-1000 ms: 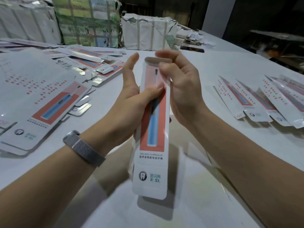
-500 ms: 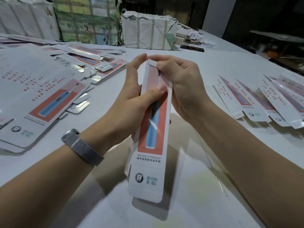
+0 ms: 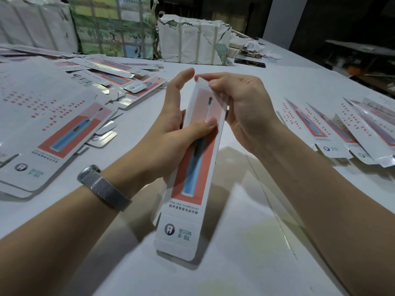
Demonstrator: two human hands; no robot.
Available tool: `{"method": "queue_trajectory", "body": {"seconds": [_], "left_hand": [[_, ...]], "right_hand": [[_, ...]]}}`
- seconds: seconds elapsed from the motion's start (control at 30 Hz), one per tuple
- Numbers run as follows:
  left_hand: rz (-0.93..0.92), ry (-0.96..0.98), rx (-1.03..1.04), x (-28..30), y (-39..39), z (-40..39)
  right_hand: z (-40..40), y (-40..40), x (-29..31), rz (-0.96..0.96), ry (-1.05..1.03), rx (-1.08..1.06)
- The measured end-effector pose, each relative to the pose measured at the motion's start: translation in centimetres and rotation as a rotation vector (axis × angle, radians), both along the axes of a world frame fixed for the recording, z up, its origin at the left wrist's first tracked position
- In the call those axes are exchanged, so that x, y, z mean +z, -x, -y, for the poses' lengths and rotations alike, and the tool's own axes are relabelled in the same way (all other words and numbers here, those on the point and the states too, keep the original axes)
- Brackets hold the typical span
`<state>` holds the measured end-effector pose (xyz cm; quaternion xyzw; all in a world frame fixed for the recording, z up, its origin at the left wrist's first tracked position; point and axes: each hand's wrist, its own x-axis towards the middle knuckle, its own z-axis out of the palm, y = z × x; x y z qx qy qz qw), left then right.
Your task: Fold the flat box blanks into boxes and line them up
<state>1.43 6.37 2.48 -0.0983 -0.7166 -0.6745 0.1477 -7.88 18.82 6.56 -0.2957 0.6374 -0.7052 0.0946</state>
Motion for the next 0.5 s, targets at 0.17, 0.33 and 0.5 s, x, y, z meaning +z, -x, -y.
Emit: {"method": "queue_trajectory", "body": {"seconds": [0.17, 0.33, 0.5], "left_hand": [[-0.025, 0.012, 0.023, 0.1, 0.1, 0.2], [-0.04, -0.019, 0.042, 0.3, 0.1, 0.1], [-0.033, -0.058, 0.035, 0.4, -0.1, 0.3]], "right_hand": [[-0.4, -0.2, -0.1, -0.161, -0.046, -0.003], [0.2, -0.7, -0.6, -0.188, 0.006, 0.033], [0.3, -1.2, -0.5, -0.145, 0.0, 0.081]]}}
